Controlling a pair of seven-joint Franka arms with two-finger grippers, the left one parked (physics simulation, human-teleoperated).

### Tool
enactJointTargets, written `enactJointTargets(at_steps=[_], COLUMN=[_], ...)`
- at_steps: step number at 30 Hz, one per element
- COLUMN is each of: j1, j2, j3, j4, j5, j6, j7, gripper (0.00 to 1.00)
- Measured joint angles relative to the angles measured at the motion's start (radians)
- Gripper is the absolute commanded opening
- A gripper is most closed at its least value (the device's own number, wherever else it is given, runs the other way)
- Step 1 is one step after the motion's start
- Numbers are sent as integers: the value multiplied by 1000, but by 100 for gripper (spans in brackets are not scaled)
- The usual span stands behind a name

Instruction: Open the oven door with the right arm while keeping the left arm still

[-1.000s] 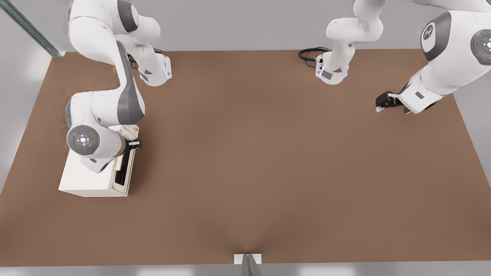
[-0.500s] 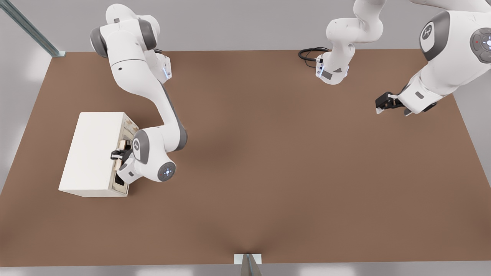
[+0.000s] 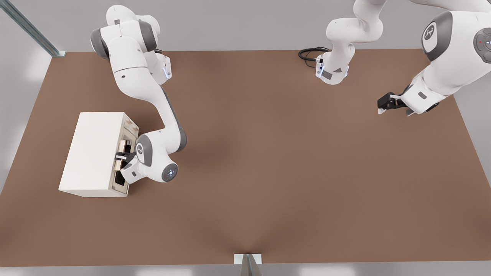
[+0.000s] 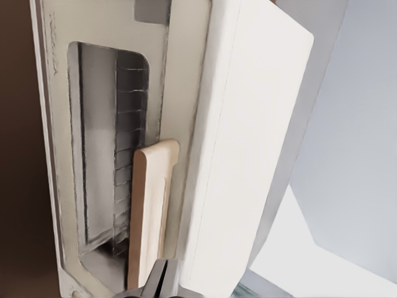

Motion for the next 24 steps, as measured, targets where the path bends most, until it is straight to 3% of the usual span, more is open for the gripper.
enactJointTargets(at_steps=[24], j1=[-3], j2=[10], j3=[3], j4=[-10], j5=[2], j6=[10], j7=[104], gripper=[21])
